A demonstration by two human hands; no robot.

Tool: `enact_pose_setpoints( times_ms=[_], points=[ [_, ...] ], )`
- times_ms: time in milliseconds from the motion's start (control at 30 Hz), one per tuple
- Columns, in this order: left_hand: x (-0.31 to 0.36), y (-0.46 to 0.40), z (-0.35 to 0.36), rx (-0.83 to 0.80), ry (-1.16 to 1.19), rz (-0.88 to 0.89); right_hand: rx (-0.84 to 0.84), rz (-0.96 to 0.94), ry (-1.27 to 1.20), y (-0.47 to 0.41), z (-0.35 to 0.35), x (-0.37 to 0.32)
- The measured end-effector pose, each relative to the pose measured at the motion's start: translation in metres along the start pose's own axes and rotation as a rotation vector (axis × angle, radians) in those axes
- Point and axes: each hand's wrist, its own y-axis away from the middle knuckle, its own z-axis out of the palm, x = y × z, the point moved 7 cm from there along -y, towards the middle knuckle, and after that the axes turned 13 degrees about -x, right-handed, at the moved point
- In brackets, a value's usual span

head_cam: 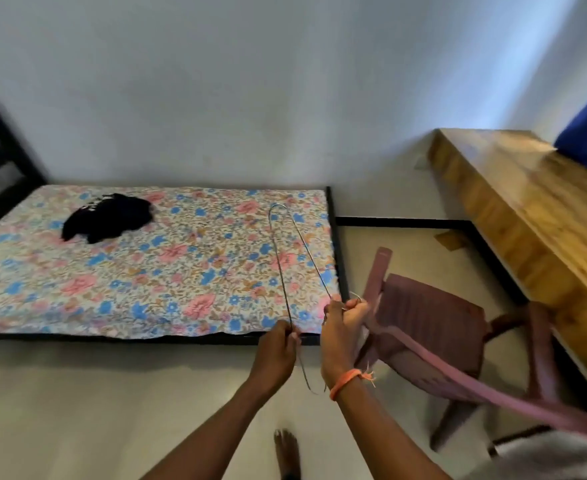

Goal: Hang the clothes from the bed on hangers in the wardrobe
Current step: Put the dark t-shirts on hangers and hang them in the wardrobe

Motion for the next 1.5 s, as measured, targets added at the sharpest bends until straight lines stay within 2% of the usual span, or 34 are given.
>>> enact_pose_setpoints(
  times_ms=[133,233,433,633,800,1000,1100,1300,1367,1433,1500],
  points=[
    [-0.021,-0.063,-0.089,0.113,0.132,-0.150,-0.202,-0.009,0.069,-0.061,0.096,-0.005],
    [-0.021,-0.116,-0.157,0.162,0.170,-0.167,-0.368,-0.049,0.094,-0.112,0.169,-0.020],
    [-0.035,-0.188,-0.258,0.224,0.221,-0.154,-0.528,-0.141,0.109,-0.181,0.291,-0.037],
    [-0.095,-0.265,-0.344,0.148,0.261,-0.178,-0.496,-0.134,0.189,-0.239,0.406,-0.010],
    [-0.173,-0.350,-0.442,0.084,0.268,-0.191,-0.455,-0.094,0.252,-0.288,0.526,0.032],
    [-0.333,-0.460,-0.602,0.161,0.345,-0.428,-0.311,0.071,0.330,-0.353,0.696,0.104],
    [-0.416,-0.513,-0.670,0.198,0.219,-0.535,-0.293,0.111,0.373,-0.385,0.771,0.143],
    [-0.536,-0.616,-0.751,0.191,-0.303,-0.598,-0.292,0.153,0.420,-0.443,0.856,0.246],
    [-0.565,-0.655,-0.753,0.070,-0.612,-0.499,-0.284,0.186,0.429,-0.457,0.870,0.286],
    [-0.594,-0.690,-0.740,-0.116,-0.959,-0.441,-0.271,0.227,0.451,-0.469,0.879,0.324],
    [-0.624,-0.717,-0.732,-0.220,-1.128,-0.421,-0.250,0.260,0.451,-0.476,0.882,0.355]
  ],
)
